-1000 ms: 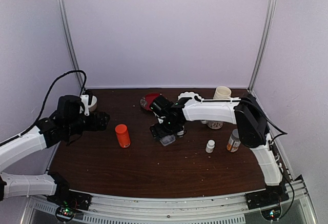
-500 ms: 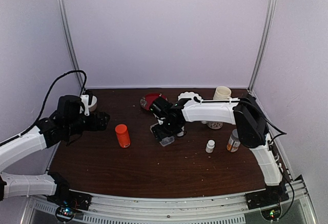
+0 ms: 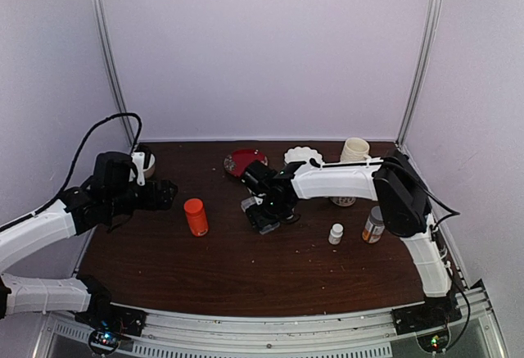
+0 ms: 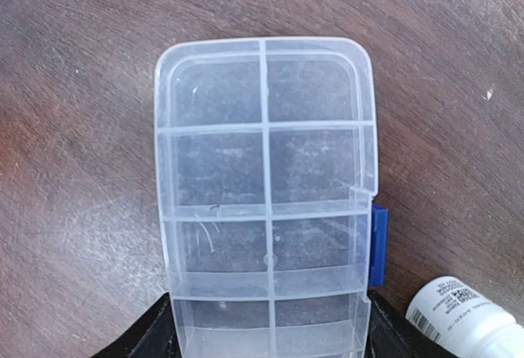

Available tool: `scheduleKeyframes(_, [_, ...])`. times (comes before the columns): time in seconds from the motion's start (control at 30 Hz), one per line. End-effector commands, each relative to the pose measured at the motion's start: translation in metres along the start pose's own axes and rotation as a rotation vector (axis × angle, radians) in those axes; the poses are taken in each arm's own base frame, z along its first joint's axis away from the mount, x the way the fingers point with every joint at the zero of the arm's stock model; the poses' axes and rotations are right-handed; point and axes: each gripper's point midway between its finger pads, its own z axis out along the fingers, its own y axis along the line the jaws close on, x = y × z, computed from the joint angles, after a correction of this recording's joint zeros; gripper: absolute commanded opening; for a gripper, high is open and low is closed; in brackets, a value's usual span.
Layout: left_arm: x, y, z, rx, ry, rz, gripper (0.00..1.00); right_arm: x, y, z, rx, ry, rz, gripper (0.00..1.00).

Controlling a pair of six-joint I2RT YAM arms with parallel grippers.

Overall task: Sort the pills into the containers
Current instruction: Pick up the pill container from the center of the board, then pass from the right arm to the left

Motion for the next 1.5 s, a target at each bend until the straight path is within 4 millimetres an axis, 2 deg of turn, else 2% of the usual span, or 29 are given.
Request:
scheduleKeyframes(0.0, [-0.015, -0.016, -0.001, 0.07, -0.008, 0.012, 0.98, -0.003, 0.0, -0.026, 0.009, -0.057, -0.02, 0.68])
scheduleKeyframes(0.17, [-0.02, -0.046, -0.002, 0.214, 0.047, -0.009, 0.98, -0.01, 0.009, -0.055, -0.044, -0.152, -0.032, 0.68])
scheduleKeyframes(0.37, [-0.035, -0.085, -0.012, 0.386, 0.069, -0.111, 0.98, -0.019, 0.015, -0.095, -0.112, -0.275, -0.017, 0.67])
scheduleKeyframes(0.67, [-0.06, -0.163, -0.029, 0.658, 0.024, -0.287, 0.95, -0.028, 0.029, -0.153, -0.22, -0.464, 0.007, 0.66])
scheduleKeyframes(0.83, [-0.069, -0.195, -0.024, 0.729, 0.016, -0.311, 0.93, -0.03, 0.036, -0.175, -0.277, -0.546, 0.027, 0.66])
scheduleKeyframes(0.9, [-0.069, -0.202, -0.019, 0.738, 0.026, -0.315, 0.92, -0.03, 0.037, -0.18, -0.287, -0.569, 0.032, 0.66])
scheduleKeyframes(1.07, [-0.068, -0.205, -0.005, 0.718, 0.035, -0.354, 0.88, -0.029, 0.042, -0.188, -0.306, -0.589, 0.027, 0.66])
scheduleKeyframes(1.27, [-0.067, -0.207, 0.007, 0.702, 0.052, -0.388, 0.75, -0.027, 0.044, -0.194, -0.312, -0.609, 0.027, 0.66])
scheduleKeyframes(1.47, [-0.065, -0.21, 0.007, 0.721, 0.055, -0.392, 0.54, -0.026, 0.046, -0.199, -0.32, -0.618, 0.026, 0.66])
